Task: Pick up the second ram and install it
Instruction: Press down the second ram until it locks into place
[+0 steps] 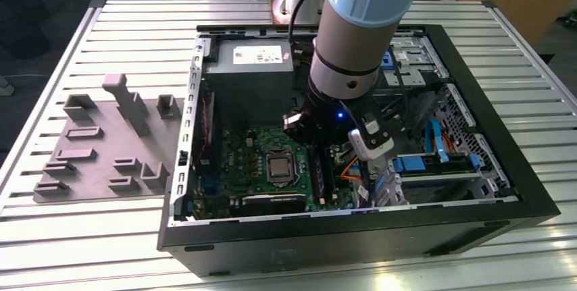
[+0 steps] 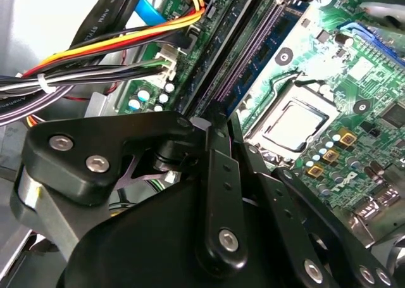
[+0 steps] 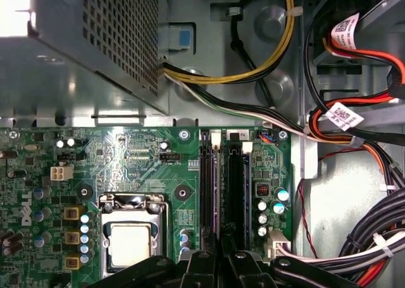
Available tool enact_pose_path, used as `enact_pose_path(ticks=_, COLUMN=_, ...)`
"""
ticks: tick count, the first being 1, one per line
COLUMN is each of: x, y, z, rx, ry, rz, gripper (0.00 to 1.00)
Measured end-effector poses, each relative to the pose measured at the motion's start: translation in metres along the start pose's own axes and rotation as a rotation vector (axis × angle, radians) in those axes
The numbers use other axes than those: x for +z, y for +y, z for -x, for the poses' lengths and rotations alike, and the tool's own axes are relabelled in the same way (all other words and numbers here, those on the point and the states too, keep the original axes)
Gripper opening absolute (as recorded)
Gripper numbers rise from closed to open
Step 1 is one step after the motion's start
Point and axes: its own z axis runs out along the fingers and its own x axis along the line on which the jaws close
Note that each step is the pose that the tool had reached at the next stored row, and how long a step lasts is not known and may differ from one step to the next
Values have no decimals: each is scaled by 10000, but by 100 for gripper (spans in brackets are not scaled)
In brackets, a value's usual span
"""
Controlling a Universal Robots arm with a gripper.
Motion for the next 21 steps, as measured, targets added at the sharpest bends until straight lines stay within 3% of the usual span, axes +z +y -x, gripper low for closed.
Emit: enact_pose_path(ticks=21, x=68, y=-2, z=3, rx=-21, ry=21, rz=-2, gripper=14)
